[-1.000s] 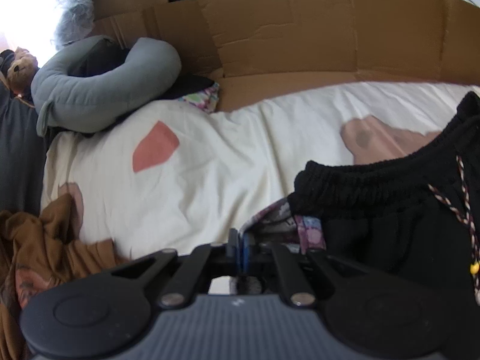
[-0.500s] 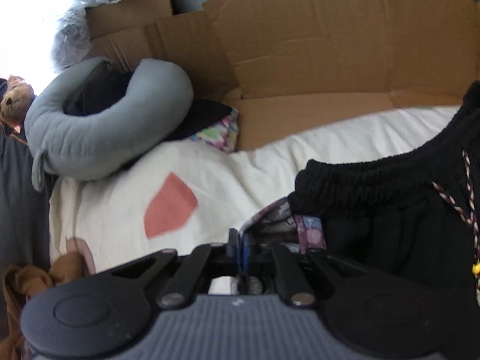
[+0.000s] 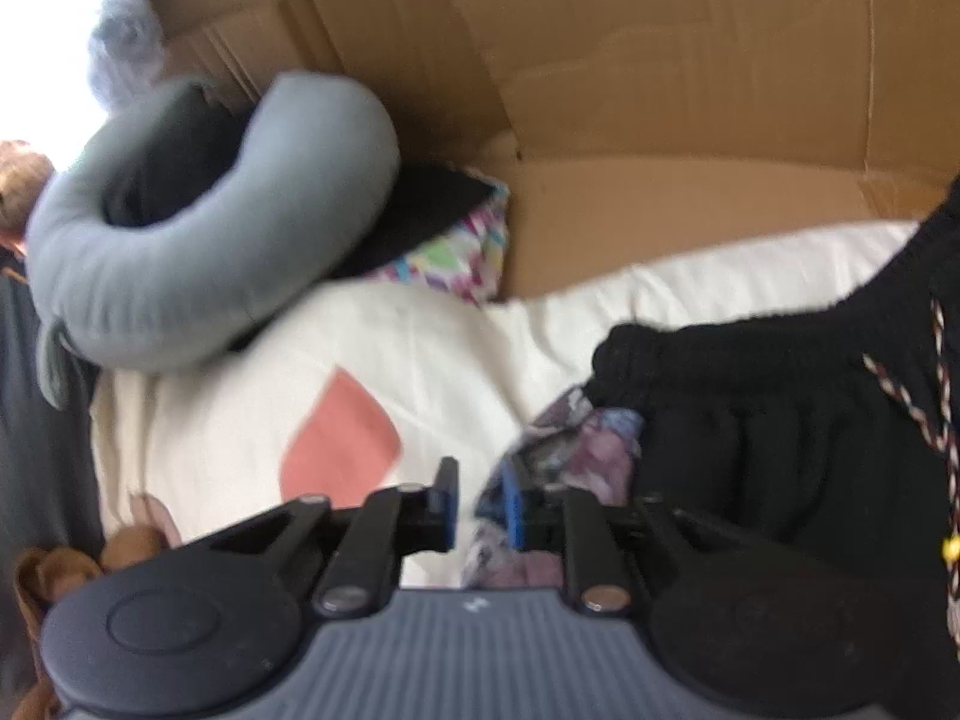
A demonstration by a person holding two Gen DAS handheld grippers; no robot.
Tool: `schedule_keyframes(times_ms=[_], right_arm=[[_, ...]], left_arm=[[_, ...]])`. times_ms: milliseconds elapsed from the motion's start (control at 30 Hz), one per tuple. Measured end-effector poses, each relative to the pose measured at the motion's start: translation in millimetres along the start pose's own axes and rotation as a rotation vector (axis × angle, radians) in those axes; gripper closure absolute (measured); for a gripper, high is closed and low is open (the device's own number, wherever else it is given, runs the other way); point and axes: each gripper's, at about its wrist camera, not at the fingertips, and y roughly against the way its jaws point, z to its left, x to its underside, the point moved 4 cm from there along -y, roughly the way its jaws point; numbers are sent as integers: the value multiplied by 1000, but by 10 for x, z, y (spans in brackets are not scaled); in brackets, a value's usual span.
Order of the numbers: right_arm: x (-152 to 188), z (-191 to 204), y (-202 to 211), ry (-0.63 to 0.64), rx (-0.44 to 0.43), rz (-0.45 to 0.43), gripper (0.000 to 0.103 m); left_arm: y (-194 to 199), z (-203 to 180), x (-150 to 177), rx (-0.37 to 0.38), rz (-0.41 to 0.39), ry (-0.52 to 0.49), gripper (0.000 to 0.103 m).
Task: Fold clothes
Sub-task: 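Open both grippers to lay the flipped black shorts flat on the duvet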
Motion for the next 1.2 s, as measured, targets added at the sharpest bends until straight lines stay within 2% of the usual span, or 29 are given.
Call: schedule_keyframes(times_ms=[67, 167, 200, 267, 367, 567, 833, 1200], right_arm=[[45, -38, 30, -24, -17, -4, 60], [140, -94, 75, -42, -43, 1, 57], [178, -123, 91, -58, -55, 5, 53], [244, -203, 106, -124, -94, 9, 52], [383, -297, 196, -184, -131, 7, 52], [587, -307, 501, -172, -188, -13, 52], [945, -399, 1150, -192, -244, -38, 52], [1612, -552, 1898, -275, -244, -68, 52]], left_arm=[[8, 24, 53, 27, 2, 29, 70], [47, 56, 139, 48, 2, 46, 58], [67, 66, 169, 54, 2, 48, 56], [121, 88, 221, 62, 0, 59, 54], [236, 91, 277, 78, 0, 69, 53], [601, -3, 399, 123, -16, 92, 53], [1195, -224, 737, 204, -51, 119, 51], [2133, -593, 1111, 314, -89, 101, 51]])
